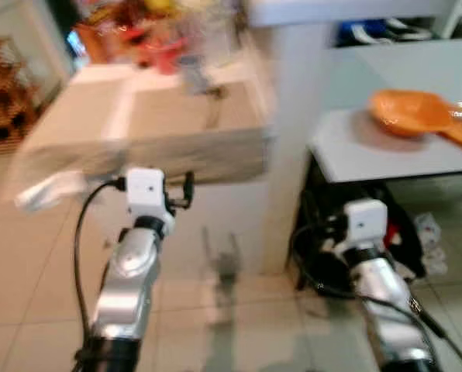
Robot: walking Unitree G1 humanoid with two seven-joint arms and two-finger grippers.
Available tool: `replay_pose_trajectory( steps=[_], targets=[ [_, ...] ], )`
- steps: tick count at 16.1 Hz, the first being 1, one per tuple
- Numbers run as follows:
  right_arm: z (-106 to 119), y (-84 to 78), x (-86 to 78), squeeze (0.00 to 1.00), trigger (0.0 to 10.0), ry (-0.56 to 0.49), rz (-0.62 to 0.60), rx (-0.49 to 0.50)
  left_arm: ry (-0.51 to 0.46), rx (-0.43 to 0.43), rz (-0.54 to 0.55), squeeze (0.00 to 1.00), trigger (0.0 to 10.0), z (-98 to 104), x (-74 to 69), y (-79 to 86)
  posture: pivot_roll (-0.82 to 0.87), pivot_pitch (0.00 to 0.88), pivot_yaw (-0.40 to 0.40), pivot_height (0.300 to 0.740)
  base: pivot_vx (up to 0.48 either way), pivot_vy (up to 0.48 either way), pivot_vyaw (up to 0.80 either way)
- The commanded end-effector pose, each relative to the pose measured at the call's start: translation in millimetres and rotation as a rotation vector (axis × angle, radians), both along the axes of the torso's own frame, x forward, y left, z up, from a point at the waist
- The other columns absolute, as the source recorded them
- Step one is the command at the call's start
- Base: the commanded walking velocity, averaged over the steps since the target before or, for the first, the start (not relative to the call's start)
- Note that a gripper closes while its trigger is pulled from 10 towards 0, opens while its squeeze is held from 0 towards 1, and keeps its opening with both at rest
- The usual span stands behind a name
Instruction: Setting the table
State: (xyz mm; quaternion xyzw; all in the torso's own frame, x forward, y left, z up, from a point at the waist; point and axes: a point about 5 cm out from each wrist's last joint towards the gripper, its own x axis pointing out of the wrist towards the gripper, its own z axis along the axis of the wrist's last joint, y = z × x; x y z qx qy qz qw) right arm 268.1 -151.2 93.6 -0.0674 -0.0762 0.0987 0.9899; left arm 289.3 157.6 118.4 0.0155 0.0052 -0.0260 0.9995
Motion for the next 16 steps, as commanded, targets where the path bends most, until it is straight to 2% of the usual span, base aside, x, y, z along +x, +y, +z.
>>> replay_pose_trajectory(
  steps=[1,8,10,11,15,16],
  targets=[
    [5.5,-3.9,1.6,0.0,10.0,-0.021,-0.005,-0.015,-0.017,-0.001,0.0,0.0,10.0,5.0,2.0,-1.0,-0.11,0.0,0.071,0.74,0.0,0.48,0.0],
    [5.5,-3.9,1.6,0.0,10.0,-0.021,-0.005,-0.015,-0.017,-0.001,0.0,0.0,10.0,5.0,2.0,-1.0,-0.11,0.0,0.071,0.74,0.0,0.48,0.0],
    [5.6,-2.1,-2.0,0.0,10.0,-0.02,0.001,-0.025,-0.018,0.087,-0.069,0.0,10.0,6.5,6.2,-12.3,-0.12,0.0,0.081,0.74,0.48,0.0,0.0],
    [5.2,-1.6,-2.3,0.0,10.0,-0.018,0.001,-0.026,-0.005,0.108,-0.054,0.0,10.0,5.2,7.1,-12.5,-0.12,0.0,0.081,0.74,0.39,0.0,0.0],
    [3.9,-1.0,-2.8,0.0,10.0,-0.011,-0.001,-0.027,0.011,0.061,-0.057,0.0,10.0,3.2,6.7,-13.2,-0.11,0.0,0.078,0.74,0.0,0.0,0.0],
    [3.8,-1.8,-1.8,0.0,10.0,-0.004,-0.008,-0.017,0.048,-0.041,-0.044,0.0,10.0,0.1,7.3,-13.2,-0.11,0.0,0.076,0.74,0.0,0.0,0.0]
  ],
)
